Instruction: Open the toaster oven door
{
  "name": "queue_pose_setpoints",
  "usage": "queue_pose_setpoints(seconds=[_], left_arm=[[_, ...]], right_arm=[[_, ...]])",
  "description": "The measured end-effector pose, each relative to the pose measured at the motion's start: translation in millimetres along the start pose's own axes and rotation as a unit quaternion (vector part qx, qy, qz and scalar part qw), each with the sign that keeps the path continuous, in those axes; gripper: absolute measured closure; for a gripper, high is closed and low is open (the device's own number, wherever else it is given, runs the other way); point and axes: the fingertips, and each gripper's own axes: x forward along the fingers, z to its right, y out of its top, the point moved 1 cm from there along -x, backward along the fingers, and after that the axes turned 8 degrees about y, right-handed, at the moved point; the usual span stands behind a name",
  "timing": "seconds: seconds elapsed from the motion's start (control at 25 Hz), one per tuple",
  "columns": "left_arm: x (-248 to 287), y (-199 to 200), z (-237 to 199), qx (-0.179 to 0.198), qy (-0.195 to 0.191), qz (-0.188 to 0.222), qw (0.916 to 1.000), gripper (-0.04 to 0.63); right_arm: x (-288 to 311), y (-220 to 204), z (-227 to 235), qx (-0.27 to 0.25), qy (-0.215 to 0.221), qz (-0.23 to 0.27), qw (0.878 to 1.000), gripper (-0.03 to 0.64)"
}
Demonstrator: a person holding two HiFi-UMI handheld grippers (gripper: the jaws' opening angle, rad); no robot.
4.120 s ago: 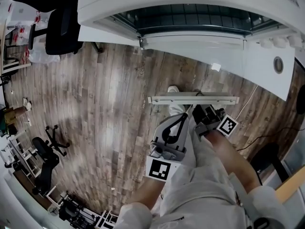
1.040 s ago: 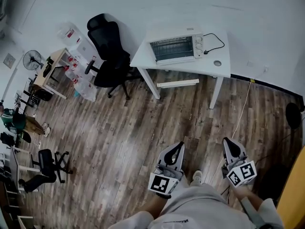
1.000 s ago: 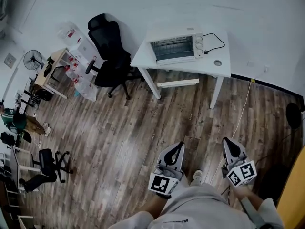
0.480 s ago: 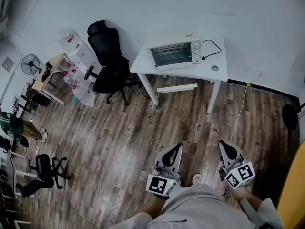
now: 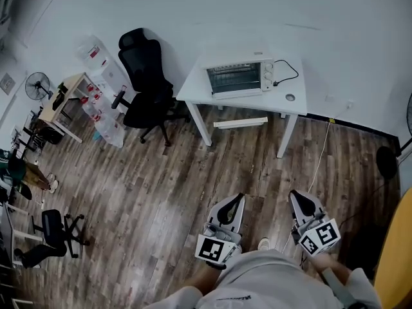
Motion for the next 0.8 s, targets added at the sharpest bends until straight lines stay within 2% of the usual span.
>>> queue_pose_setpoints(seconds=[0.28,0.52,0.8], left_arm=[[-5,2,-8,-0.003,-0.005,0.0,1.0,0.588],[-5,1,-14,0.015,-0.008,0.015,0.9997,0.588],[-7,-2,-10,-0.003,-0.011,0.005,0.9999,0.588]], right_arm=[[7,2,-9,-0.008,-0.006,0.0,1.0,0.601],[8,3,-13,-0.016,-0.006,-0.004,1.0,0.601],[6,1,-13,-0.011,-0.009,-0.006,1.0,0.601]])
